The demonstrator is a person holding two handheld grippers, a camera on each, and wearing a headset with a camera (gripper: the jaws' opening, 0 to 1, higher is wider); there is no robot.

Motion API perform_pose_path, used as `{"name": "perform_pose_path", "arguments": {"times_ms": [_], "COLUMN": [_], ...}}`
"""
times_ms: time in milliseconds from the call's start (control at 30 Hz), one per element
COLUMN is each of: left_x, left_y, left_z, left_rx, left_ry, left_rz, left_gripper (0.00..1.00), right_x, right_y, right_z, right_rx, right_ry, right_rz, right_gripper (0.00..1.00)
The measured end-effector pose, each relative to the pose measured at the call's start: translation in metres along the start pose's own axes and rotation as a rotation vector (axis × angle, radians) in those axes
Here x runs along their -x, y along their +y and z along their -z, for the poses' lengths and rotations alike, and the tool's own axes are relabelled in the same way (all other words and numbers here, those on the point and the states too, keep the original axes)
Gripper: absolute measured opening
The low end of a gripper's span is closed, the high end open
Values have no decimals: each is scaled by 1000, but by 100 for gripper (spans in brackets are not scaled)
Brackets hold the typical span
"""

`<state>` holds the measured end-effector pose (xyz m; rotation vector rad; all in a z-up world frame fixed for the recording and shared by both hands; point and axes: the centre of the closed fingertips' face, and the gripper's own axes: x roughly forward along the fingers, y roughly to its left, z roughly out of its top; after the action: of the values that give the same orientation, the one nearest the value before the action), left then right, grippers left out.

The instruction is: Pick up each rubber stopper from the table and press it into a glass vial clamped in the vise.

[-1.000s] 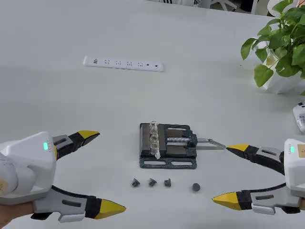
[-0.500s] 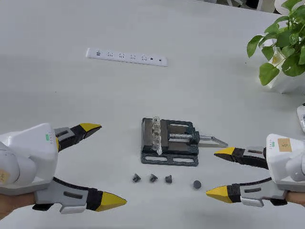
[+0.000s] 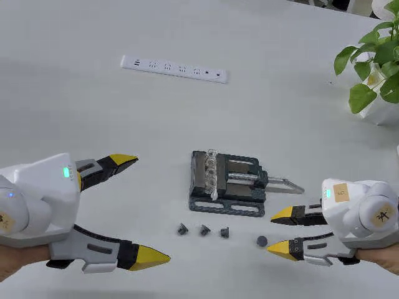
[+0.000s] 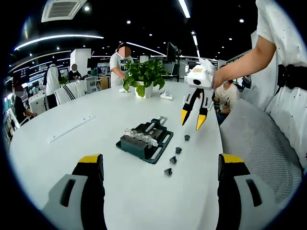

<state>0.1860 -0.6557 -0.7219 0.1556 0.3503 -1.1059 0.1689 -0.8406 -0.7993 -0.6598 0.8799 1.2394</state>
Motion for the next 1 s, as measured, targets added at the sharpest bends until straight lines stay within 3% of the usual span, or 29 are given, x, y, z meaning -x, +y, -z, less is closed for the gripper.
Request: {"name": "perform_pose_path", "arguments": {"times_ms": [133,267,633,1000], "left_x": [0,0,1,1], "left_y": [0,0,1,3], "left_z": [0,1,4,4], "left_rx": [3,5,20,30], "left_ry": [-5,-5,-12,-22], "left_rz": [0,-1,-10,-12], "left_gripper": [99,99,99,99], "right_x": [-6,-13,-22,-29], "right_y": [-1,0,4,0], "right_z": [10,15,12,18], "right_rx": [90,152,213,276], "right_ry": [89,137,173,224], "right_rz": [-3,-9,-35,-46], "right_gripper": [22,18,14,13]}}
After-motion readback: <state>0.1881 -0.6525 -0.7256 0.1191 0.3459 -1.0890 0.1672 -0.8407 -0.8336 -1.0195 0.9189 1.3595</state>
